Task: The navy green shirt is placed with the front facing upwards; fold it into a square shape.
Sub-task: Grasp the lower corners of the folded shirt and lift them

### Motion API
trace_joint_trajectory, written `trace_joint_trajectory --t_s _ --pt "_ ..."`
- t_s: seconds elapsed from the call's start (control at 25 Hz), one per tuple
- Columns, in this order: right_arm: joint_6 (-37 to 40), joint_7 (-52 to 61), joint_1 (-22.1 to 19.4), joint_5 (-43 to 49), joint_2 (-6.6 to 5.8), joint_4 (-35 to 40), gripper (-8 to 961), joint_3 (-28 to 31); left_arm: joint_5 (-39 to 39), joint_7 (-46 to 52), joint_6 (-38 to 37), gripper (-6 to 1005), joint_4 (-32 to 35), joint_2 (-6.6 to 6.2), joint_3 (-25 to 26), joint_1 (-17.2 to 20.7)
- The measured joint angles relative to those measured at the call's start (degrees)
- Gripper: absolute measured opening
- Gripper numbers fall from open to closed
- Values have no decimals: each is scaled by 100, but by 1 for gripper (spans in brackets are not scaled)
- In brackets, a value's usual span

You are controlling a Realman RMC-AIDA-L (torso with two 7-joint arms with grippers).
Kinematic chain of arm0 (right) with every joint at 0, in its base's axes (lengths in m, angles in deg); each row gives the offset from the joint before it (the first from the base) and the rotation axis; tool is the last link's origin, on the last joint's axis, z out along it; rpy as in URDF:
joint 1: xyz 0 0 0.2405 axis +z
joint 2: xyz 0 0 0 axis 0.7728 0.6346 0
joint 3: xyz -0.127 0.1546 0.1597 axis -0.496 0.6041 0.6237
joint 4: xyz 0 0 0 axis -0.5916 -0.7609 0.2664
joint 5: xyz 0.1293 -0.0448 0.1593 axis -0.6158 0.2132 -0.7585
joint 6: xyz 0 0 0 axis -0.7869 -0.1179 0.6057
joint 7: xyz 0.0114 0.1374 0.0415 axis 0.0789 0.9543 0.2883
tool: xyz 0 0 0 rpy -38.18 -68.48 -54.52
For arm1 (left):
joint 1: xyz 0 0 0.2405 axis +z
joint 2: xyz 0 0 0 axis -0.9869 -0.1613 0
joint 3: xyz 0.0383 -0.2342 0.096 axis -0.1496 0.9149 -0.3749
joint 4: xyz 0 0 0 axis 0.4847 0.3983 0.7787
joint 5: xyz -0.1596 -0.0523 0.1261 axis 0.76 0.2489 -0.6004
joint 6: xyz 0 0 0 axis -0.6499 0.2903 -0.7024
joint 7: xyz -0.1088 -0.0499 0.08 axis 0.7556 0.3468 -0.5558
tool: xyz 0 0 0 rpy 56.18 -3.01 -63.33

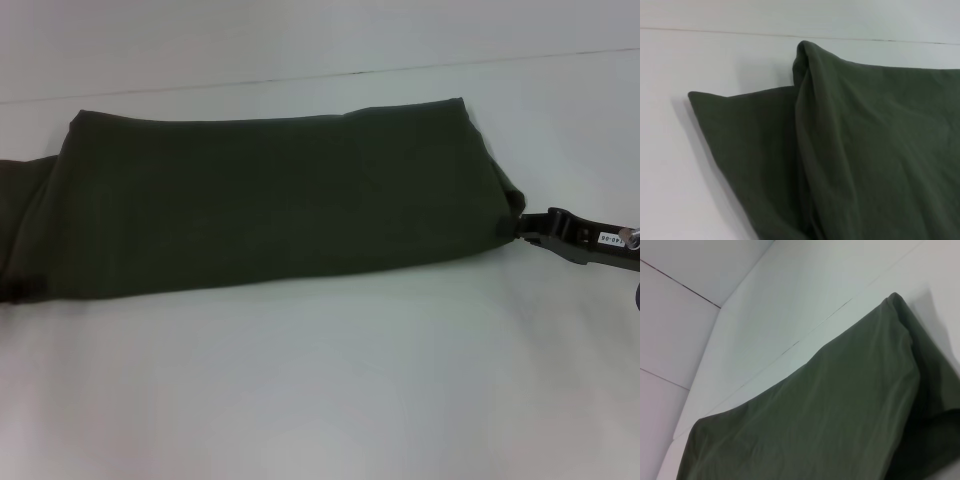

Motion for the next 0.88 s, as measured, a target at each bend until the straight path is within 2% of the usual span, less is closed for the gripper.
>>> trace_joint_trajectory --t_s 0.12,0.56,0.8,0.88 --pt "3 -3 0 0 1 0 11 2 -37 -2 -27 706 3 -4 -2 -6" --pt "1 -11 -1 0 10 0 10 10 -75 27 19 214 4 -12 -3 -27" --pt "3 -9 -1 0 10 0 11 18 -75 26 22 4 3 -12 -3 -26" --pt "1 -8 -1 0 10 0 11 18 -75 25 23 4 3 -12 -3 -25"
